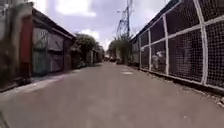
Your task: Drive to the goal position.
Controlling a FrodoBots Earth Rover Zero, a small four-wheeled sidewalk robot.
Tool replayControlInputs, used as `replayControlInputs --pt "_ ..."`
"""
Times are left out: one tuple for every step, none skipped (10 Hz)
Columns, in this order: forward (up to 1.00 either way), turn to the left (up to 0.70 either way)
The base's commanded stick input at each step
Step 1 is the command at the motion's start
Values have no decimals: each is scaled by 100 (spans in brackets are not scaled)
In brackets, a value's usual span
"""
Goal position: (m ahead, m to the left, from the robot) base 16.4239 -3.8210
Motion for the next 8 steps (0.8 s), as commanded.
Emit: replayControlInputs --pt "70 0" --pt "70 0" --pt "70 2" --pt "70 2" --pt "70 2" --pt "70 3" --pt "70 4" --pt "70 20"
